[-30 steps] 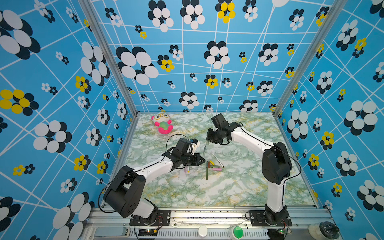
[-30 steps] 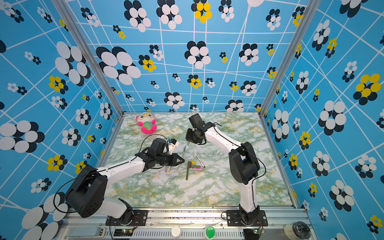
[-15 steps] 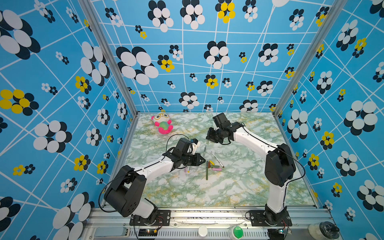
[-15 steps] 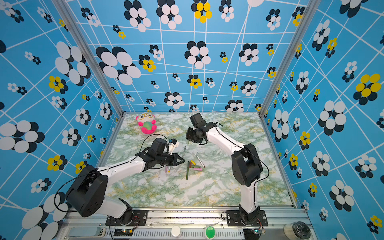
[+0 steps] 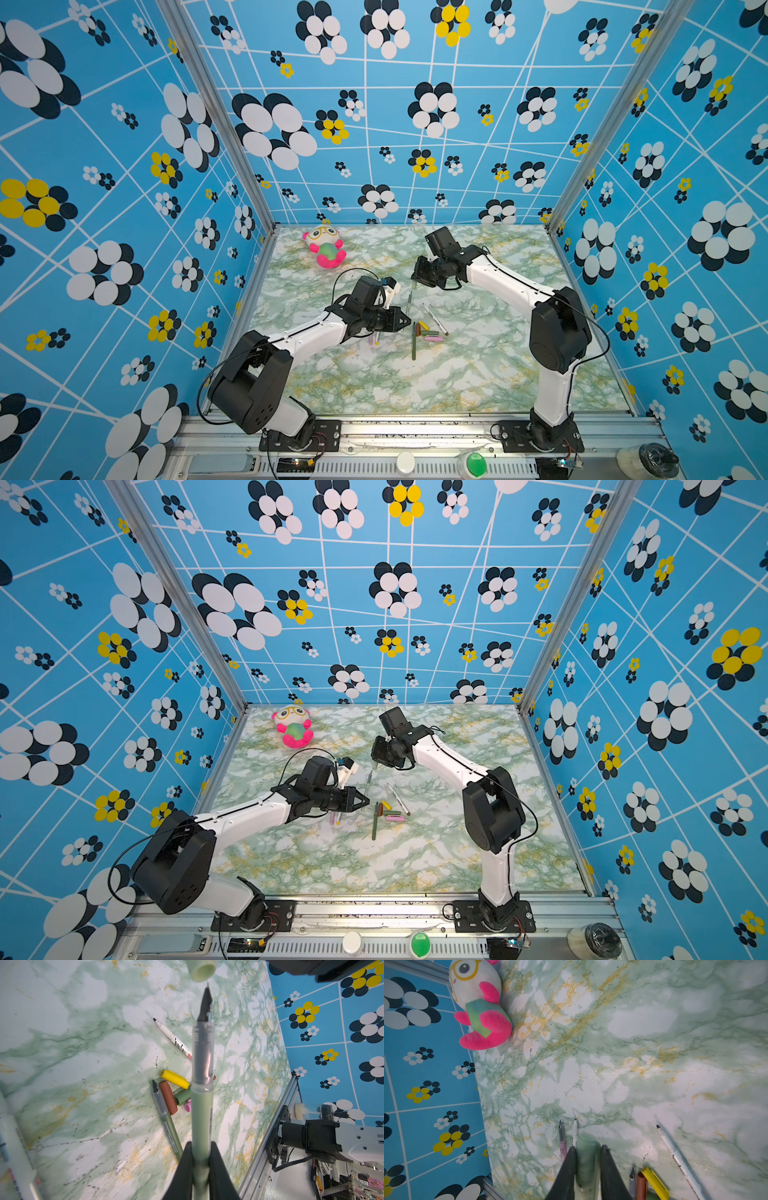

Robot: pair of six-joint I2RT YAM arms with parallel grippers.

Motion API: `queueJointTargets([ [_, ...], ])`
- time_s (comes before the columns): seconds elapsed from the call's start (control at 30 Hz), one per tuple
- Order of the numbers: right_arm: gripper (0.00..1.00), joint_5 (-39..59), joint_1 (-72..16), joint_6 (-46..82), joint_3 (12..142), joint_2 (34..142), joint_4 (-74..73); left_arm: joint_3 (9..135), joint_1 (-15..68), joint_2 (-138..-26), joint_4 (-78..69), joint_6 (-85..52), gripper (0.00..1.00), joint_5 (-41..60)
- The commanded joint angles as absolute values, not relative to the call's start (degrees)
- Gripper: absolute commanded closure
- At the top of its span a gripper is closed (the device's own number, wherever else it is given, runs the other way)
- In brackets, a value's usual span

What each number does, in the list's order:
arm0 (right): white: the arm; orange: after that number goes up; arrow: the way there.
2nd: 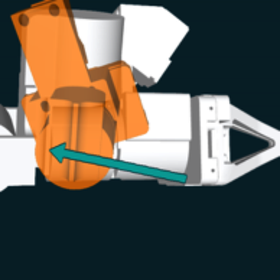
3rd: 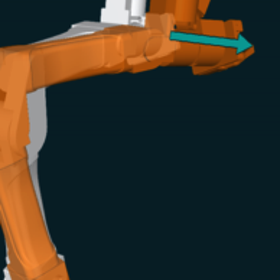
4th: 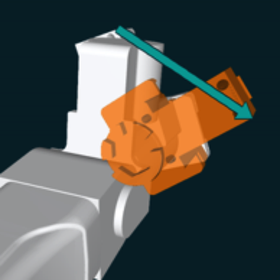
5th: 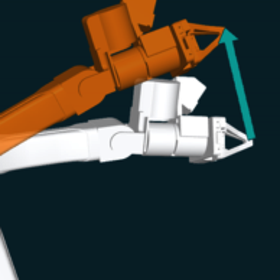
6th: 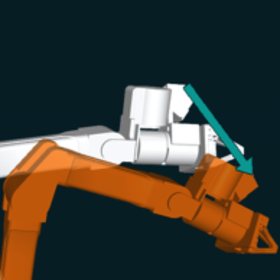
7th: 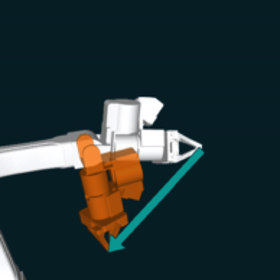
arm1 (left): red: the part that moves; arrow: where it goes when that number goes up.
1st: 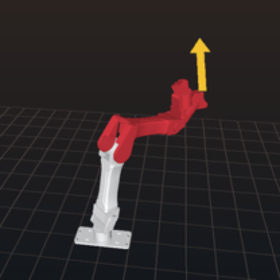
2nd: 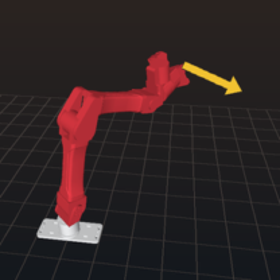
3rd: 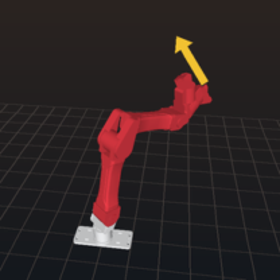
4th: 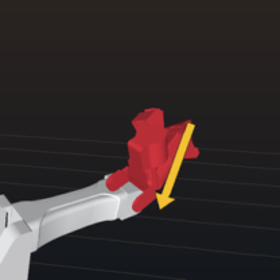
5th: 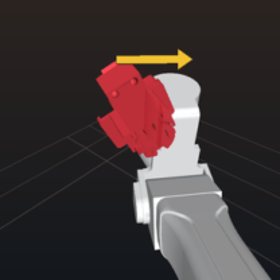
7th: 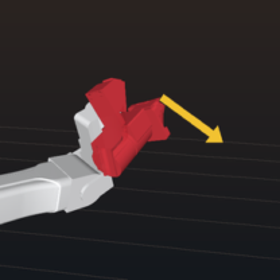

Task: Insert the pens into the pen caps
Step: 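Lower the cap with the right gripper onto the pen nib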

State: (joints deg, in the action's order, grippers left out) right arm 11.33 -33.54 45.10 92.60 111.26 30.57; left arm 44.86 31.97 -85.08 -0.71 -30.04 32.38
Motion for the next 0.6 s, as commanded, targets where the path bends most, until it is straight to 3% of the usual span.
queueJointTargets([
  [0.0, 0.79, 12.5, -34.3, 45.8, 92.6, 110.1, 29.7, 45.6, 32.3, -86.2, -2.4, -30.0, 1.0, 31.7],
  [0.57, 0.79, 12.0, -34.5, 45.8, 92.4, 108.8, 29.6, 44.6, 32.3, -86.0, -3.0, -30.4, 1.0, 30.3],
])
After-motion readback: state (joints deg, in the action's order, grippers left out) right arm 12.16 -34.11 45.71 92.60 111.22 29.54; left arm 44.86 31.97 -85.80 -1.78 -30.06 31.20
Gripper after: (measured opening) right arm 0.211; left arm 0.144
